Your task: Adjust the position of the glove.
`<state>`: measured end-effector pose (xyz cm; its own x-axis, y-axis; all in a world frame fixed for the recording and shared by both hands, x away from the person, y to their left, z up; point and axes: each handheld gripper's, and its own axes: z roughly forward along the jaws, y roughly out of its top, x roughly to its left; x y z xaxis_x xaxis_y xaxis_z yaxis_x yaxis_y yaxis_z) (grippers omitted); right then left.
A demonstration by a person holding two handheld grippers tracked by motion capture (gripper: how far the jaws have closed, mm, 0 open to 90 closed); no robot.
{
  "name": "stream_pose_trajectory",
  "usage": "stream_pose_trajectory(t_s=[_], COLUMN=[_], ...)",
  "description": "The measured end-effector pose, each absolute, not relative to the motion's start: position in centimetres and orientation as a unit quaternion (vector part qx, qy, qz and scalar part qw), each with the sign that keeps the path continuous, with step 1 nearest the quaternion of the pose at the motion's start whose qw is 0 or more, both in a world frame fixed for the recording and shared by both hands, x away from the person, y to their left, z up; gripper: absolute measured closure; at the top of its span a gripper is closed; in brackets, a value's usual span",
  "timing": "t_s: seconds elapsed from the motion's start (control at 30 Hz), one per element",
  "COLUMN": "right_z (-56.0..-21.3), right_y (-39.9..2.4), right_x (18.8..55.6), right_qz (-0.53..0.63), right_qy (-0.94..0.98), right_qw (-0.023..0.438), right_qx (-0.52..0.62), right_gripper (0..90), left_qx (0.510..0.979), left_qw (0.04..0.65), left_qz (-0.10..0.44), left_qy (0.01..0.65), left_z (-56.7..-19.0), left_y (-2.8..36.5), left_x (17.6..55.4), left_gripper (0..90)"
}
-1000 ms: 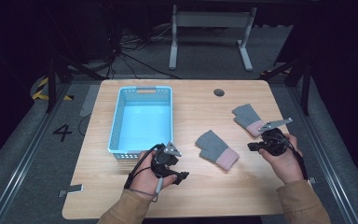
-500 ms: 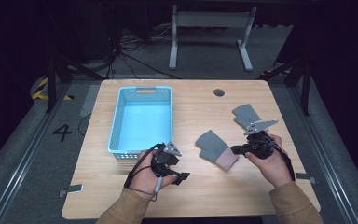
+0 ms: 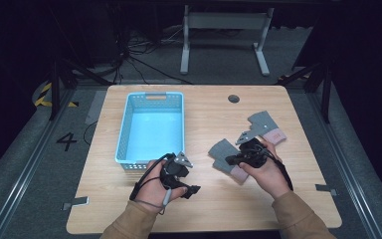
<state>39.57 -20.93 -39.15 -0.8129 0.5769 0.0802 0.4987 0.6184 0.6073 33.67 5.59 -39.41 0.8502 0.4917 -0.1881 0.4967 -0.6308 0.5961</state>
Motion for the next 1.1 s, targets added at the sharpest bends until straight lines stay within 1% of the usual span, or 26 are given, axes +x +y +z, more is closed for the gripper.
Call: stream_pose_trajectory(t_s=[0.13, 0.47, 0.87, 1.1], right_z=[-40.0, -42.2, -43.3, -43.9], right_y=[-19.6, -17.6, -17.2, -17.0], right_x=[39.9, 41.1, 41.8, 42.2], right_qz=[0.308, 0.294, 0.288, 0.270], right_qy=[0.903, 0.905, 0.905, 0.911], right_qw=[0.061, 0.071, 0.083, 0.074], right_qx=[0.294, 0.300, 0.301, 0.302], right_gripper=[90.0, 90.0, 90.0, 90.0], left_qx=[0.909, 0.910, 0.908, 0.904], left_qw=[0.324, 0.316, 0.311, 0.312], left_qz=[-0.008, -0.006, -0.001, 0.004], left_qy=[0.264, 0.269, 0.281, 0.291], left_z=[-39.6, -39.8, -40.0, -40.0], left_y=[5.4, 5.7, 6.8, 7.6], left_x=[33.6, 33.5, 32.9, 32.7], left_gripper=[34.7, 33.7, 33.0, 32.8])
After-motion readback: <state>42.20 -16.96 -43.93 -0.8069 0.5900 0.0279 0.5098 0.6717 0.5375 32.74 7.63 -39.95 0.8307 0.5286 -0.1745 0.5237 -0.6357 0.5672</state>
